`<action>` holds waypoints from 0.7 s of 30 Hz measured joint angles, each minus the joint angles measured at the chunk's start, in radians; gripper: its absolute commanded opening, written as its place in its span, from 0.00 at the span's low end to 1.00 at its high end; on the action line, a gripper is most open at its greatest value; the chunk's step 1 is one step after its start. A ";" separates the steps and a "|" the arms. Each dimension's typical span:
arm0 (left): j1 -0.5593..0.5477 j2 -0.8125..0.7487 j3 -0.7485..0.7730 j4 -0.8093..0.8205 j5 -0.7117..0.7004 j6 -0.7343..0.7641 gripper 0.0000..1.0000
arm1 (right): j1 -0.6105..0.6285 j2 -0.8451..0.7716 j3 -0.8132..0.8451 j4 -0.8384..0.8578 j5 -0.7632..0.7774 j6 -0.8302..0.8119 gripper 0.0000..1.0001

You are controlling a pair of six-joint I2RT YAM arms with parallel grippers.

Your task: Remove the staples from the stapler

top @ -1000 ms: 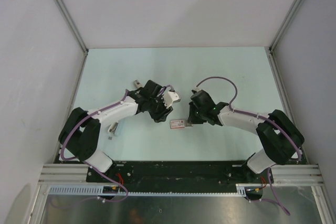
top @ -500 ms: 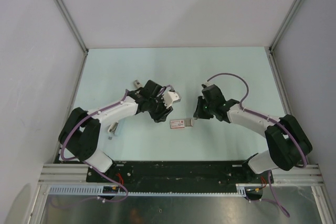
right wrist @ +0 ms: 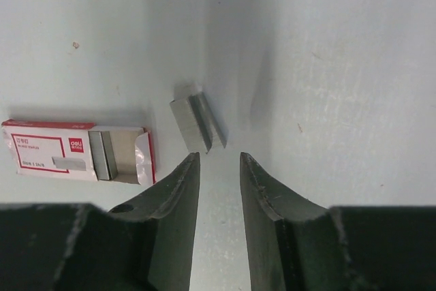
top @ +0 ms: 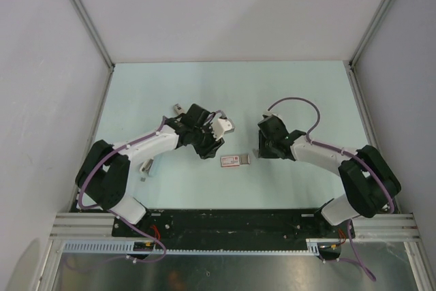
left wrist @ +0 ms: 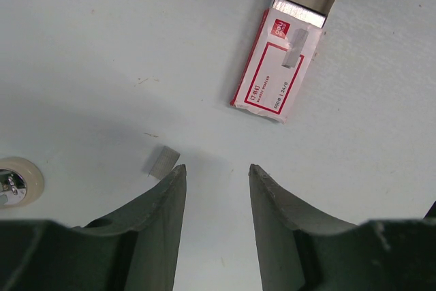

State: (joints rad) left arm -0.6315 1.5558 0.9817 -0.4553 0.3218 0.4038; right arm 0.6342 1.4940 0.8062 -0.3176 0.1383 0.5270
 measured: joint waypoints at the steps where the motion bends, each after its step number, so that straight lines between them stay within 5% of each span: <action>1: 0.000 0.000 0.000 0.000 0.000 0.000 0.47 | -0.003 -0.001 0.000 0.000 0.004 -0.001 0.35; 21: 0.000 0.000 -0.003 0.000 -0.001 0.007 0.47 | -0.010 0.046 0.000 0.057 -0.015 -0.028 0.31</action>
State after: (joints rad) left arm -0.6315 1.5558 0.9791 -0.4553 0.3206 0.4110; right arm 0.6239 1.5402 0.8062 -0.2604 0.1230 0.4988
